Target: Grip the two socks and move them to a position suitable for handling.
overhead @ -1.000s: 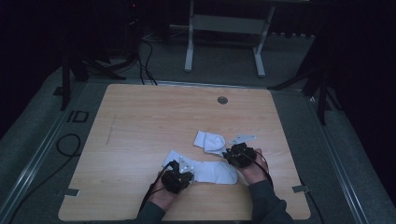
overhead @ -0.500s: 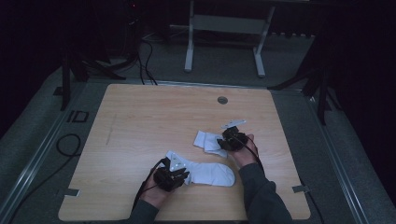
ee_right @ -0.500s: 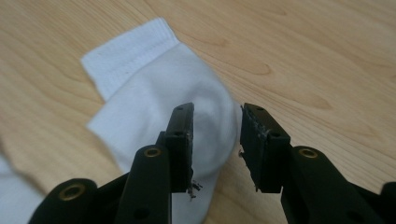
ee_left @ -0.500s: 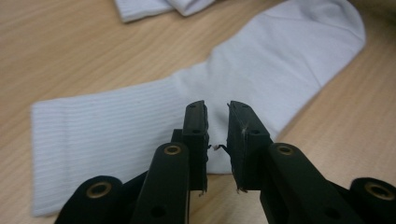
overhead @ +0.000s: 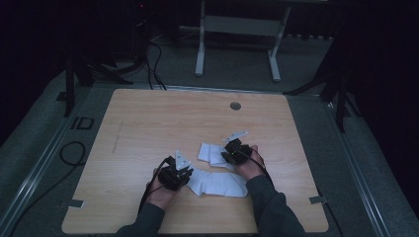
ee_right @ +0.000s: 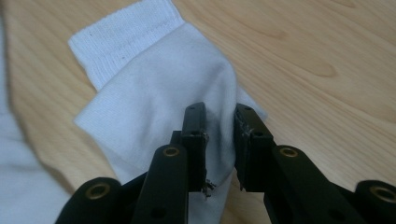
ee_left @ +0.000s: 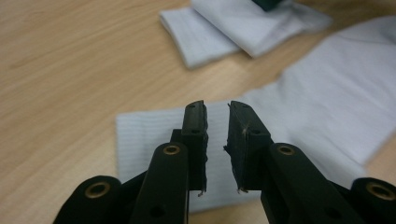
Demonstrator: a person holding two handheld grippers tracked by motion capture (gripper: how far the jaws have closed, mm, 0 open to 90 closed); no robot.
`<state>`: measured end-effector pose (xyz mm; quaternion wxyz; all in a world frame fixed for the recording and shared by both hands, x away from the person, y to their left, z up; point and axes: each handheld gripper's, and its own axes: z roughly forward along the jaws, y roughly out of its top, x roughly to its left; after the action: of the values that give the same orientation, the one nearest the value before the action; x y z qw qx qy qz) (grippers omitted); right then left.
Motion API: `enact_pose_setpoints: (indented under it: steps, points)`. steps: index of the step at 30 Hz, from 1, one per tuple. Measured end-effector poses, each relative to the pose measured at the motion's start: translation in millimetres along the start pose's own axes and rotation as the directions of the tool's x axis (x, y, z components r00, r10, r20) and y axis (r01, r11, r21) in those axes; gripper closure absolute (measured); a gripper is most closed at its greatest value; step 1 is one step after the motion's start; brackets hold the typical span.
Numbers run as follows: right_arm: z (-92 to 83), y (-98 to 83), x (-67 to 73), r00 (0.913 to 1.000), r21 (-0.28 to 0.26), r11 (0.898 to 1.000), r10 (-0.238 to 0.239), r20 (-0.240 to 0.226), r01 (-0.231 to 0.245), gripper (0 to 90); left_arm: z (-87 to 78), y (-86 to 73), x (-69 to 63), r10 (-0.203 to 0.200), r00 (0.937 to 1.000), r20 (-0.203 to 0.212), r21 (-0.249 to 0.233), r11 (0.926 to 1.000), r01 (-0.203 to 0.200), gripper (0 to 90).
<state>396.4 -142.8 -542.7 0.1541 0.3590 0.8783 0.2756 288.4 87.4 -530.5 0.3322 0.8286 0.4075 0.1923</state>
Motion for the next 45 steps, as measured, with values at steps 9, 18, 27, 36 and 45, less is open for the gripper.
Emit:
enact_pose_setpoints:
  steps: [9,18,27,36,45]
  points:
    - [1.3,3.1,13.0,0.9998,0.003,1.000,0.012,-0.013,-0.012,74.3,26.3,26.5,11.0,-0.024,0.9981,-0.056,0.004,0.9997,0.024,86.7]
    - [1.5,3.6,15.2,0.9997,0.002,1.000,0.015,-0.021,-0.015,74.2,57.2,40.1,6.3,-0.014,0.9977,-0.066,0.053,0.9985,0.017,89.4]
    - [-1.1,4.1,14.5,0.9993,0.000,1.000,0.017,-0.034,-0.017,83.9,68.7,39.9,7.3,-0.015,0.9977,-0.066,0.089,0.9958,0.021,89.6]
    - [-23.9,3.1,11.3,0.9994,-0.036,0.999,-0.006,-0.035,0.005,85.7,69.6,39.0,8.6,-0.009,0.9984,-0.057,0.083,0.9965,0.014,89.7]
    - [-65.6,-7.4,-8.4,0.9998,-0.092,0.996,0.004,0.019,-0.002,86.1,69.7,38.6,9.6,-0.017,0.9986,-0.051,0.078,0.9968,0.020,89.8]
